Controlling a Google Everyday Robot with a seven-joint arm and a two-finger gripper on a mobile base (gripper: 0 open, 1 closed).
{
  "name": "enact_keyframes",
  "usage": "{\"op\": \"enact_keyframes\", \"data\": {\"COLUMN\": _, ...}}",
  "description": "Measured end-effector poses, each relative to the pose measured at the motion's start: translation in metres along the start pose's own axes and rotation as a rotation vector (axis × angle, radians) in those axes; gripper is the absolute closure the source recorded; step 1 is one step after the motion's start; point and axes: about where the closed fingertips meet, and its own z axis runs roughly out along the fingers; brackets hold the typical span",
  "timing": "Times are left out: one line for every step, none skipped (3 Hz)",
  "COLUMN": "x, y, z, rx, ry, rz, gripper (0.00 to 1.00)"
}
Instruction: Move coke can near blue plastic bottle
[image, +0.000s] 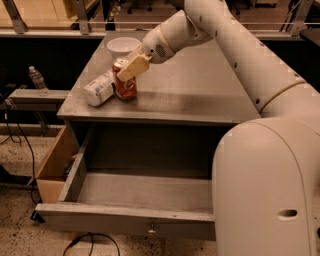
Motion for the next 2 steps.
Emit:
{"op": "enact_keyframes", "data": {"x": 0.0001, "y": 0.0004, "z": 0.0035, "rx": -0.005, "ry": 0.0, "rz": 0.001, "gripper": 0.54}}
{"op": "enact_keyframes", "data": {"x": 0.0002, "y": 0.0008, "z": 0.0071, "rx": -0.011, "ry": 0.001, "rz": 0.001, "gripper": 0.31}}
